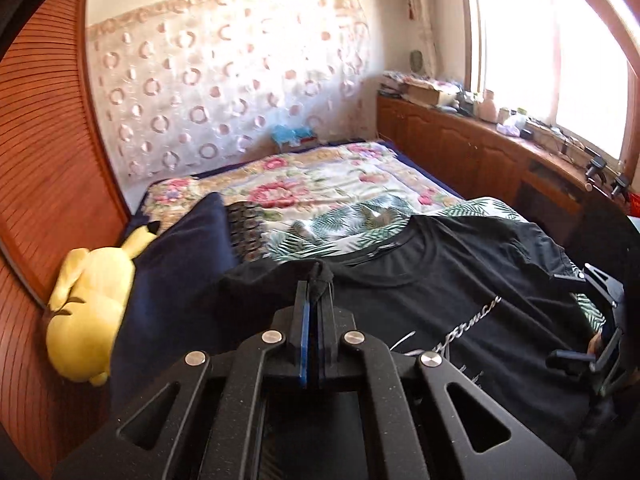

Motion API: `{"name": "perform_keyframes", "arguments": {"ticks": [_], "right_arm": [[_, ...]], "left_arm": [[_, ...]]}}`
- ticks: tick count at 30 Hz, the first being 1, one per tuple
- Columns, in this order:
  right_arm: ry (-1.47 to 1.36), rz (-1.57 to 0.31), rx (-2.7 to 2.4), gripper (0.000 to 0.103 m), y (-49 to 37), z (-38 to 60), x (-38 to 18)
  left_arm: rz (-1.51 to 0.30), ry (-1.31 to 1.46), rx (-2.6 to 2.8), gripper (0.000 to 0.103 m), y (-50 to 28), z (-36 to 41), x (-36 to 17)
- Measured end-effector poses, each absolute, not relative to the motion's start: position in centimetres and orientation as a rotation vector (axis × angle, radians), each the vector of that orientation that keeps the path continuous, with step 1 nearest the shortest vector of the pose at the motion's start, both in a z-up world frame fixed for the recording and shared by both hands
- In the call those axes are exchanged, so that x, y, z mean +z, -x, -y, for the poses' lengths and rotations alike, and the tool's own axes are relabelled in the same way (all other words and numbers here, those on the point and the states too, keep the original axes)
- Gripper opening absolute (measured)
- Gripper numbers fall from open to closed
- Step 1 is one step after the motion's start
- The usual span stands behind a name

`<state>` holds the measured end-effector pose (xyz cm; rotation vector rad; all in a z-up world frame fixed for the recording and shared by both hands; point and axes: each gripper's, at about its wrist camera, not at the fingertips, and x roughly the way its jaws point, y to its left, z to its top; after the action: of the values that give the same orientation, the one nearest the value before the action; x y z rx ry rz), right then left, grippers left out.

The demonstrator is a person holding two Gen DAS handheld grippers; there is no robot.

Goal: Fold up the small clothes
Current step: 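Fold the gripped side and sleeve over the shirt body, open left gripper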

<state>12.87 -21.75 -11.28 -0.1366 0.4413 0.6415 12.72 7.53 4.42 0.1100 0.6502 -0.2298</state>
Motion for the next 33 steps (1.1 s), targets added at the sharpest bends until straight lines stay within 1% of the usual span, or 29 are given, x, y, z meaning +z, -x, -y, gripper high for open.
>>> {"name": "perform_keyframes", "arguments": {"ticks": [3,5,6,7,8,9,10,11,12,14,16,24,33], "right_arm": [[0.128,-0.442,0.631,0.103,-12.5,21.5,-11.6],[0.123,-0.445,0.625,0.103,-12.2,21.2,-11.9],[0.122,-0.447,0.624,0.103,-12.1,21.1,-12.0],[0.122,-0.448,0.624,0.103,-12.0,21.0,-12.1],[0.123,-0.45,0.622,0.103,-11.9,20.9,-12.2],[0.125,-0.452,0.62,0.103,-11.8,20.7,-12.4],[0.124,-0.453,0.618,0.103,-11.8,20.7,-12.4],[0.123,-0.455,0.617,0.103,-11.8,20.7,-12.5],[0.122,-0.456,0.615,0.103,-11.8,20.7,-12.5],[0.119,-0.456,0.611,0.103,-11.6,20.6,-12.5],[0.119,-0.456,0.603,0.103,-11.5,20.7,-12.4],[0.106,-0.456,0.558,0.103,-11.6,22.8,-12.0],[0.099,-0.468,0.457,0.103,-11.2,25.1,-11.3]], "left_arm": [[-0.68,-0.113,-0.259,0.004,-14.0,-5.8,3.9],[-0.69,-0.131,-0.261,0.019,-14.0,-4.8,3.6],[-0.691,-0.135,-0.268,0.024,-13.9,-4.7,3.4],[-0.689,-0.137,-0.273,0.033,-13.7,-4.5,3.2],[-0.686,-0.133,-0.278,0.041,-13.5,-4.4,3.1],[-0.685,-0.127,-0.286,0.042,-13.5,-4.6,3.1],[-0.686,-0.124,-0.286,0.047,-13.4,-4.8,2.9],[-0.69,-0.123,-0.275,0.056,-13.1,-5.2,2.8],[-0.69,-0.124,-0.269,0.061,-13.1,-5.3,2.7],[-0.684,-0.121,-0.263,0.081,-12.6,-5.5,2.4],[-0.681,-0.111,-0.263,0.083,-12.0,-5.8,2.2],[-0.658,-0.077,-0.222,0.083,-9.2,-5.4,-0.4],[-0.685,-0.026,-0.245,0.083,-7.6,-3.2,-3.1]]}}
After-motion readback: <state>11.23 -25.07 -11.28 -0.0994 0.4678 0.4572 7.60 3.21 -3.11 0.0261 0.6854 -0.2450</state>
